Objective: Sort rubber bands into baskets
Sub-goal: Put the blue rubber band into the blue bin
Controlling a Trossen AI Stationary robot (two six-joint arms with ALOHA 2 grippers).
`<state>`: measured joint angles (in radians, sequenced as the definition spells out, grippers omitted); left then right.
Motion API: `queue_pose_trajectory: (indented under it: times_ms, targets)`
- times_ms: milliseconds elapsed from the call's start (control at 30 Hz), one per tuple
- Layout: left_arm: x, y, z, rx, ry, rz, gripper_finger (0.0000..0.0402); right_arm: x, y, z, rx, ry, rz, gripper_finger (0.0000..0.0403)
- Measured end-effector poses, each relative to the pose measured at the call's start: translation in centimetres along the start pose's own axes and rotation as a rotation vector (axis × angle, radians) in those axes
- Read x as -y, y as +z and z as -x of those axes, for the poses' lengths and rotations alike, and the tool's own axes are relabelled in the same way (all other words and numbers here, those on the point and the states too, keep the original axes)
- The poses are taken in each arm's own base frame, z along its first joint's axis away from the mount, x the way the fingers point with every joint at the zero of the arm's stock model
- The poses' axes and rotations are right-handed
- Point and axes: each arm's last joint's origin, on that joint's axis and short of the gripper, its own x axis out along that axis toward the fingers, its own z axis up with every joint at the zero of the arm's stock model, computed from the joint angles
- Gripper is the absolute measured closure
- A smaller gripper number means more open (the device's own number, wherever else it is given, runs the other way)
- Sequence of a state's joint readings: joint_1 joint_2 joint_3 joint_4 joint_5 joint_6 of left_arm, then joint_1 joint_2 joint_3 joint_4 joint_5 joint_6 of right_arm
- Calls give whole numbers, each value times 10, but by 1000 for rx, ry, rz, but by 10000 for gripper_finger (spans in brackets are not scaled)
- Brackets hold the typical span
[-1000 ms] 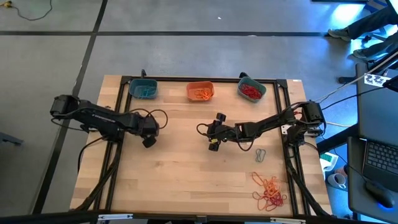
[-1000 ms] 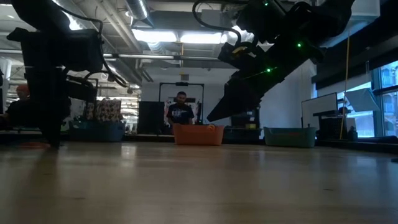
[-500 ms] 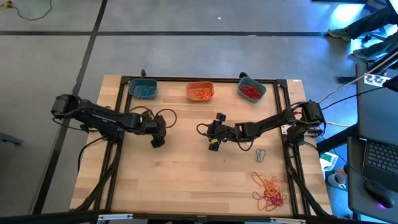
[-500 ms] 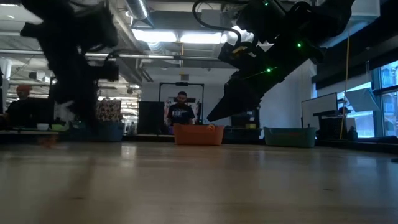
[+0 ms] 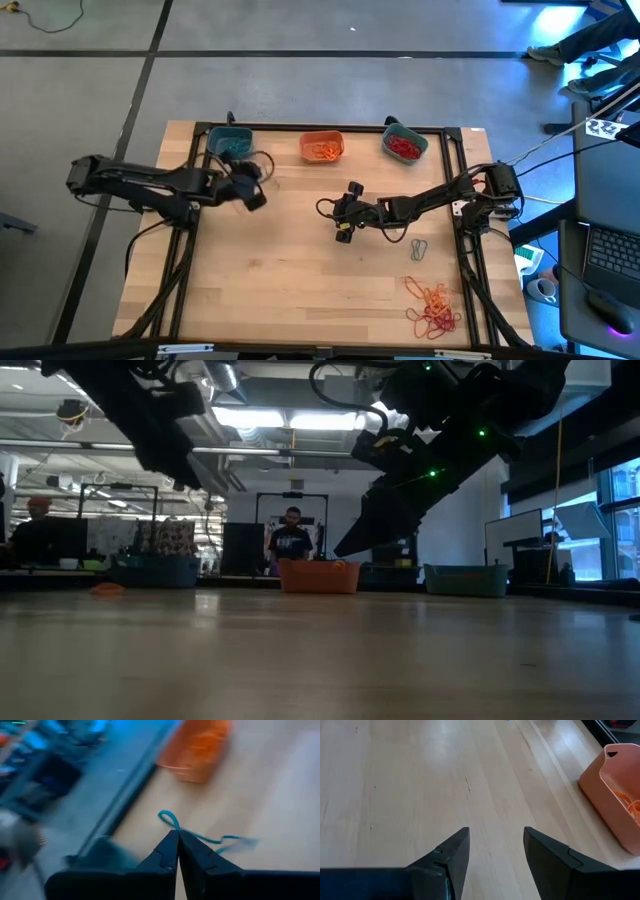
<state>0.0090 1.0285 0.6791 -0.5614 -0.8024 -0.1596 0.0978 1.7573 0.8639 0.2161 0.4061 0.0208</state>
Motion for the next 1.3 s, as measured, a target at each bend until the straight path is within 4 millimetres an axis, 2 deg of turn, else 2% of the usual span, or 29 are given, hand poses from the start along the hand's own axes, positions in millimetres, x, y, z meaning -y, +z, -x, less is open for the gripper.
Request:
queue_pose_trajectory:
  times_ms: [167, 400, 567, 733, 900, 1033, 1167, 1300]
  targets:
    - [-26, -4, -5, 0, 176, 91, 397, 0, 0, 0, 0, 0, 0, 215]
    - [-55, -13, -28, -73, 343, 175, 389, 0, 0, 0, -1, 0, 0, 215]
    - [-74, -15, -45, -47, 451, 221, 393, 0, 0, 0, -2, 0, 0, 215]
    - [-94, -13, -52, -28, 535, 258, 397, 0, 0, 0, -2, 0, 1, 215]
    - [-105, -17, -57, -26, 478, 290, 397, 0, -1, 0, -5, 0, 2, 215]
    - [-106, -23, -60, -61, 390, 312, 398, 0, 0, 0, -5, 0, -2, 215]
    - [-106, -33, -65, -105, 398, 318, 397, 0, -1, 0, -5, 0, -5, 215]
    - [-104, -44, -69, -137, 369, 333, 366, 0, -1, 0, -5, 0, -6, 215]
